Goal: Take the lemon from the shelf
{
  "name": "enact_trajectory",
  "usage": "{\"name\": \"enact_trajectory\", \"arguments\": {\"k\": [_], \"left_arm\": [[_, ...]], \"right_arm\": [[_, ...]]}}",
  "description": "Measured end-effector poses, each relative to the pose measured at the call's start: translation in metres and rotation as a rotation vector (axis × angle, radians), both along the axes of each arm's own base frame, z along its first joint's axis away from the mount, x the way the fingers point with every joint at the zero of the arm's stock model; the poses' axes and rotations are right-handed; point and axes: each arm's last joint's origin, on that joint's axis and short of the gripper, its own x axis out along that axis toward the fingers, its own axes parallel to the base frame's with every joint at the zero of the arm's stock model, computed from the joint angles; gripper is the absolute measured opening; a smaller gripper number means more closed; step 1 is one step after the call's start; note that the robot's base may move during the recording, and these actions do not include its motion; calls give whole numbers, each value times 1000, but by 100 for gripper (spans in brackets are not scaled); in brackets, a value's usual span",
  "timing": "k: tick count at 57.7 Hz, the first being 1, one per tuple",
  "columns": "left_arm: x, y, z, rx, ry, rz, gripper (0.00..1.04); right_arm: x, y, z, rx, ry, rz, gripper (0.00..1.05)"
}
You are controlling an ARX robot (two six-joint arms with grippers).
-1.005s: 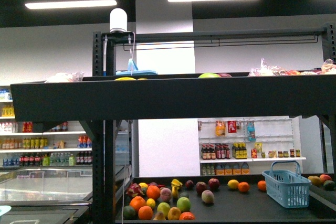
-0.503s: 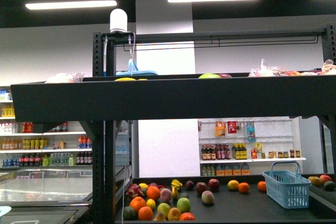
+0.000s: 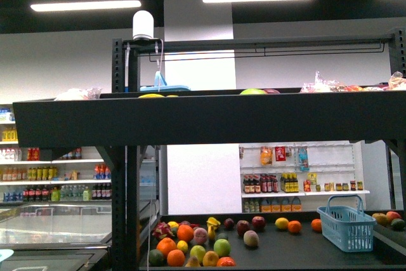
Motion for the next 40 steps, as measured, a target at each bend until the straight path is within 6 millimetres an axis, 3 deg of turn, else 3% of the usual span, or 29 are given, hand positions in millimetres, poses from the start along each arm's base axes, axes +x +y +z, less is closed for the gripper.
{"name": "enact_trajectory", "arguments": {"k": [40], "left_arm": [[0,0,0,0,0,0,97]], "right_arm": [[0,0,0,0,0,0,97]]}}
